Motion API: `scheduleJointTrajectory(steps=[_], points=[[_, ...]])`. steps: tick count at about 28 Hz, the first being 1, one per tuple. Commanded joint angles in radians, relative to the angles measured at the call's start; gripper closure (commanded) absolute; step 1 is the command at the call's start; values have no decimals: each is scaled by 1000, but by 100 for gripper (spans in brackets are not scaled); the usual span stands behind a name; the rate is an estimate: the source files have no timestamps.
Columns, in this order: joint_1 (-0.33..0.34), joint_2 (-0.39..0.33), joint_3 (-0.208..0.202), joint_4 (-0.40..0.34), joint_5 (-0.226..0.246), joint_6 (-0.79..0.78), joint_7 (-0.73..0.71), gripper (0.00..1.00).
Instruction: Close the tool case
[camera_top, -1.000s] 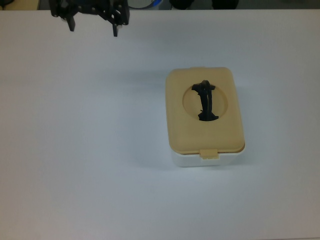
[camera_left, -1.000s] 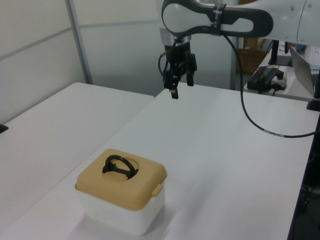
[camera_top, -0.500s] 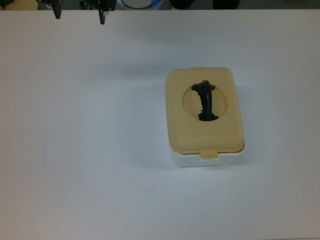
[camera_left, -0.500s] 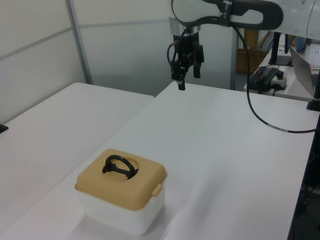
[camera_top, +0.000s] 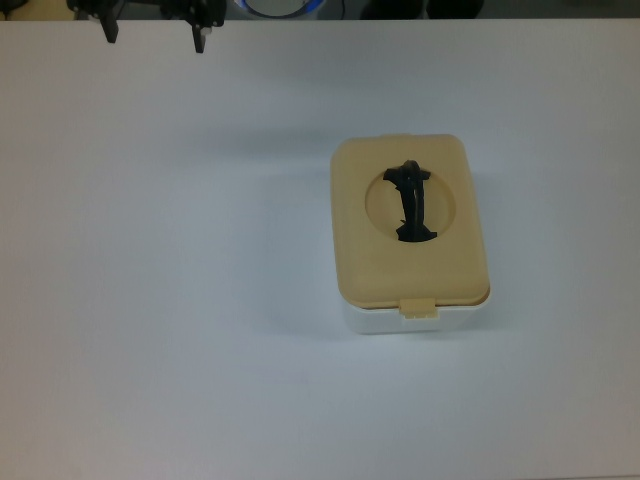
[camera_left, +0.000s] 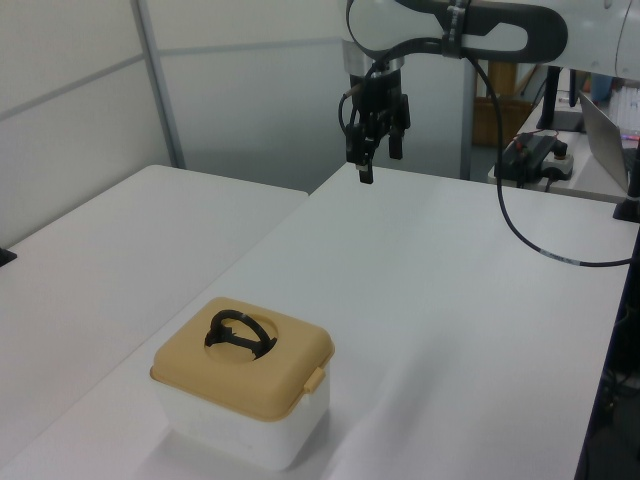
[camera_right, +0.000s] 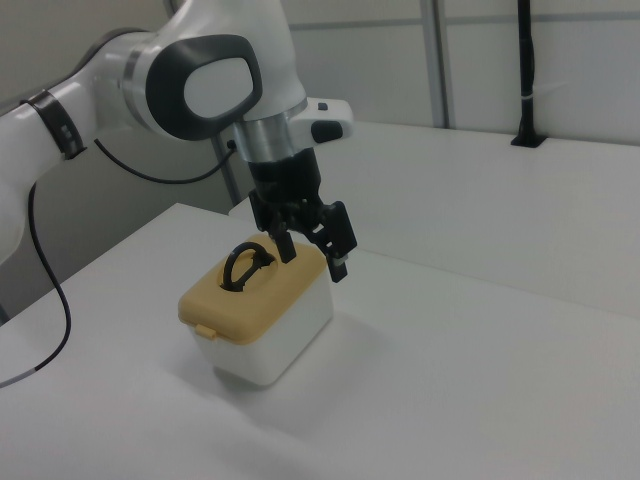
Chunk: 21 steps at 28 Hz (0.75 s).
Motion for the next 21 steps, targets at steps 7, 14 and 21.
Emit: scheduleJointTrajectory(steps=[7, 14, 21], points=[[-3, -23, -5, -40, 7, 43, -26, 0], [-1, -19, -3, -49, 7, 46, -26, 0], [-1, -19, -3, -52, 7, 48, -26, 0]])
